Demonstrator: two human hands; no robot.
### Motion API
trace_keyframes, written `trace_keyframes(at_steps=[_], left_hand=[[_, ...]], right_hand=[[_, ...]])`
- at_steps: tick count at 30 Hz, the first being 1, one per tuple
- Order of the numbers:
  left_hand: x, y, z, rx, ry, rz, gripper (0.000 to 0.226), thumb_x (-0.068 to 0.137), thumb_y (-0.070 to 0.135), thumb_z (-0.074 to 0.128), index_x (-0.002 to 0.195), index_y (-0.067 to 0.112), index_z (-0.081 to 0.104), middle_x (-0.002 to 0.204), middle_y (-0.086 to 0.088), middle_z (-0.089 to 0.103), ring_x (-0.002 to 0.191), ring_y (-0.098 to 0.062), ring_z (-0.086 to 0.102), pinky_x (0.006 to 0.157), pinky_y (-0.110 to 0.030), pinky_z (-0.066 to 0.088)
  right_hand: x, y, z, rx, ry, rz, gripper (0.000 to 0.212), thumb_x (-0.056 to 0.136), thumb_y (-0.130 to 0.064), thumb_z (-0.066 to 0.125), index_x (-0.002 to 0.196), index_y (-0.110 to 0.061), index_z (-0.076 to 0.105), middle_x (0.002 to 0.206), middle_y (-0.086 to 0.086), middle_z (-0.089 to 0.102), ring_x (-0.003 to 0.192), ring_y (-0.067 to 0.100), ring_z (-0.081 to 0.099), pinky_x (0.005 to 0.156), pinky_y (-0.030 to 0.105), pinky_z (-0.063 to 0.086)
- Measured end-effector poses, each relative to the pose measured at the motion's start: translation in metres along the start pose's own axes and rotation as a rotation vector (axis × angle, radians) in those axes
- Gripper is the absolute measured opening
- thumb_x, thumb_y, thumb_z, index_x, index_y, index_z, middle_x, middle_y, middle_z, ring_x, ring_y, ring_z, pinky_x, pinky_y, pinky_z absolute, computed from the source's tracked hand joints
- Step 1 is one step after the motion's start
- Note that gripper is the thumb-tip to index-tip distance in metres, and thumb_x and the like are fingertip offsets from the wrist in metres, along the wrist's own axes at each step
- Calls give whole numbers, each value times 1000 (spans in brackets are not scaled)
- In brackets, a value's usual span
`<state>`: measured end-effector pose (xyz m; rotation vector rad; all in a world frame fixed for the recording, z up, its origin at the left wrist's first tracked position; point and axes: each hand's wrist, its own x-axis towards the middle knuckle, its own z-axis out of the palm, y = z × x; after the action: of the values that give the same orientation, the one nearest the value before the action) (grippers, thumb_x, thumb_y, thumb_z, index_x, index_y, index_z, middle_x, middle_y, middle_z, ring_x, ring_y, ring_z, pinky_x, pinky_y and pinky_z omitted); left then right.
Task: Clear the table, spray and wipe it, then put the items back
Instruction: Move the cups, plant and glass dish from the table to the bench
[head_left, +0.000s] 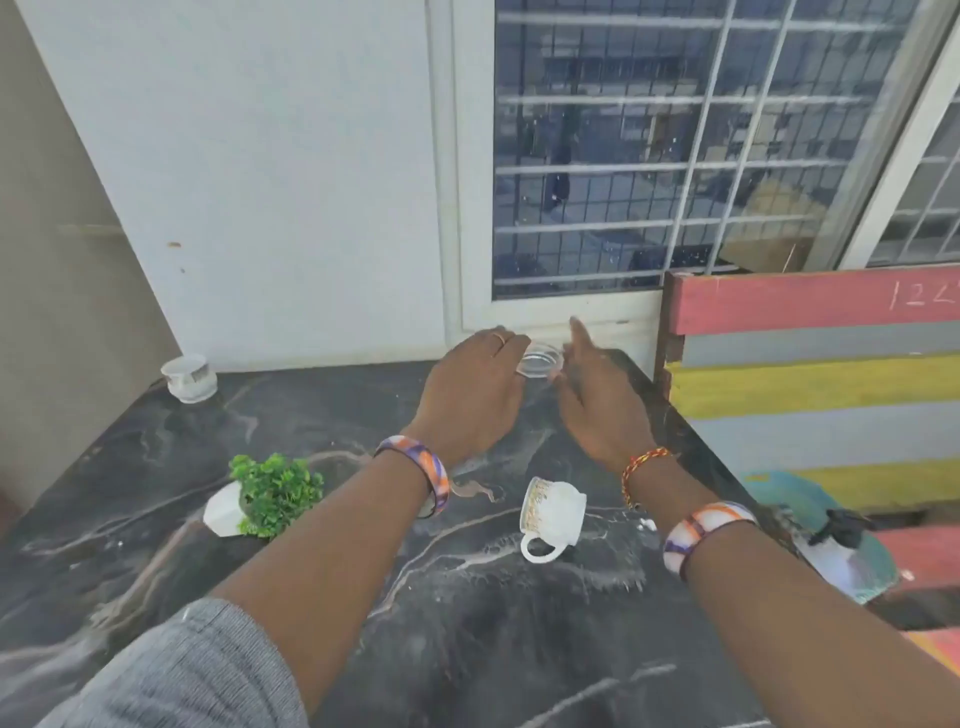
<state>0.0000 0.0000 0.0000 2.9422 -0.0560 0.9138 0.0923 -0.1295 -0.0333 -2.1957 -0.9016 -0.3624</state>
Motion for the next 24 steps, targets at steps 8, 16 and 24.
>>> trace_keyframes(at_steps=[8,16,24], left_hand=[[-32,-2,55,-115,-314,-236,51,93,21,44,141,16,31,147,-1,36,138,-18,31,103,-35,40],[-48,-60,57,-148,-345,-367,59,91,21,47,145,14,24,149,-5,34,138,-22,30,106,-41,41],[-63,-213,33,-130,-209,-642,60,89,23,53,143,13,29,145,-11,37,137,-27,32,108,-43,35]], right_hand=[[-33,46,41,-43,-766,215,103,76,-39,73,151,-16,5,151,9,33,137,23,35,109,36,34],[-10,39,62,-372,-898,143,86,57,-38,79,133,-25,42,132,3,53,119,25,52,96,41,47],[75,-46,130,27,-783,141,74,71,-23,77,137,-18,43,138,2,47,125,18,46,96,22,35]])
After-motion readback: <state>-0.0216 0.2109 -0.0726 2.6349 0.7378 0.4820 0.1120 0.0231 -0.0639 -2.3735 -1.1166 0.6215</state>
